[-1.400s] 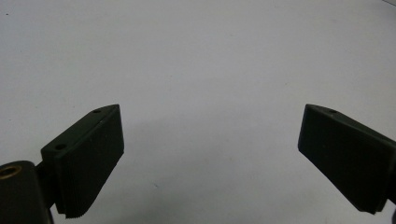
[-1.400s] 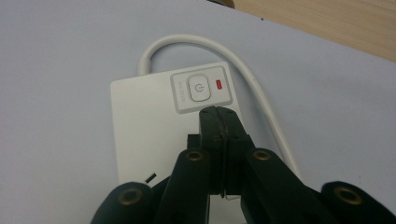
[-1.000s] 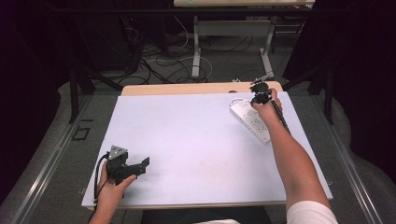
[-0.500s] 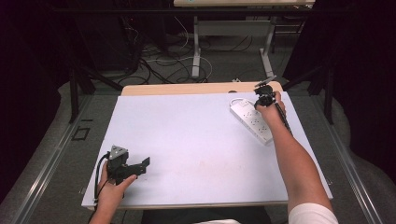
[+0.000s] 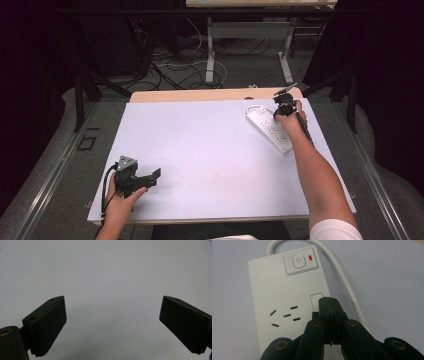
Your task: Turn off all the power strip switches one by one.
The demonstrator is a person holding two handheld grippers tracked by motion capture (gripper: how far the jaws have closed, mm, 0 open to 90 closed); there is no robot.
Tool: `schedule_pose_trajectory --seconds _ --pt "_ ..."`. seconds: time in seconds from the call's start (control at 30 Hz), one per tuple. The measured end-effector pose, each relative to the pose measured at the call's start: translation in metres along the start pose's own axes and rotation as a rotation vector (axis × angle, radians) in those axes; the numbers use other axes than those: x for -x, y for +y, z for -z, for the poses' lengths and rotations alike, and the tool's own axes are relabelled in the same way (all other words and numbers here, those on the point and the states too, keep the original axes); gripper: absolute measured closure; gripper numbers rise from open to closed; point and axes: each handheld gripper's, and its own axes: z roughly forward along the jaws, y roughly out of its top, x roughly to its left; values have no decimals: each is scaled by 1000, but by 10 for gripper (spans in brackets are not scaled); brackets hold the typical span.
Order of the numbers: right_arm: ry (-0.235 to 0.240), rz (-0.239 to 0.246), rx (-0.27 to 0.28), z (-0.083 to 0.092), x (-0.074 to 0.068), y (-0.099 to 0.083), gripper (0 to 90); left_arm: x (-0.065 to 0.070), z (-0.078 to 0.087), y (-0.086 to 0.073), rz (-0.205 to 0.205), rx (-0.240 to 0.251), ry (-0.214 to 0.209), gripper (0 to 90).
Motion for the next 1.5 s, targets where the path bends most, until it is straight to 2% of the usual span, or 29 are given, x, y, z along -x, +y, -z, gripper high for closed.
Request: schedule_pose_trajectory --seconds 0.33,0.47,0.53,0.6,0.67,0.73,0.77,0.8,0.93,1.0,1.27,1.37,1.4,1.5 --pt "5 -1 4 -1 0 0 900 0 0 0 1 -3 1 73" --pt "7 -15 8 -2 0 0 900 0 1 0 3 1 3 73" --pt "9 -19 3 -2 0 -1 900 0 1 0 1 4 3 73" --pt "4 -10 -26 -2 0 -1 900 0 1 0 0 4 3 74" --pt "7 -16 -8 -3 1 -2 900 0 1 0 1 -1 3 74" --pt "8 -30 -13 -2 0 -2 900 0 1 0 0 3 3 74" --pt "13 -16 -7 -2 1 -3 900 0 1 0 0 3 3 74" --pt "10 -35 -6 -2 0 -3 900 0 1 0 2 0 4 74" --pt "14 -33 -2 -2 1 -3 900 0 0 0 0 0 2 74" --pt "19 -17 4 -2 2 -4 900 0 0 0 -3 -5 2 74" --pt "10 -27 0 -2 1 -3 900 0 -1 0 1 1 1 74" --pt "8 -36 -25 0 1 -3 900 0 -1 0 2 -1 1 74" --pt "12 -38 -10 -1 1 -3 900 0 -1 0 2 -2 0 74" --pt "20 -17 -10 0 3 -4 900 0 -1 1 2 -4 -2 74"
